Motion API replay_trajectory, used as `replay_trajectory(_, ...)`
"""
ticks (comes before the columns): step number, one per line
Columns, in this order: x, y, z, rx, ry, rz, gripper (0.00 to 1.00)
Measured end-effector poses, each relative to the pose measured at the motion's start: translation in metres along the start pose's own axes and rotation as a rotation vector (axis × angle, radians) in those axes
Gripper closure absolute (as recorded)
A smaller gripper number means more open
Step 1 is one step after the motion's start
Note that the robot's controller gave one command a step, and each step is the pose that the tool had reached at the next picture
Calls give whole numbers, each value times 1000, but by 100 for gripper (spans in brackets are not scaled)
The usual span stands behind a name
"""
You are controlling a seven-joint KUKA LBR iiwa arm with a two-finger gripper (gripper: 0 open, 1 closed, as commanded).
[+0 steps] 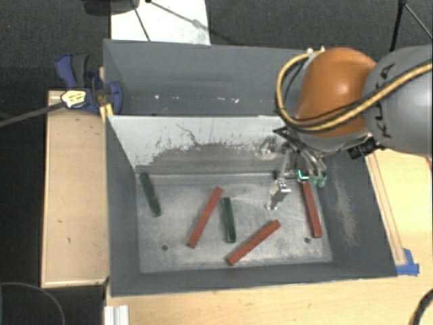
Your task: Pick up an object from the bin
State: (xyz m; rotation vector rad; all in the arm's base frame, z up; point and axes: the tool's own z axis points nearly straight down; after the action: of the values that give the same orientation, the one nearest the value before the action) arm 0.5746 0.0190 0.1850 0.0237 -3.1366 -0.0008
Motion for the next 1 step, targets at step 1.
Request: replay_trajectory(1, -2, 0, -5, 0, -8, 1, 0)
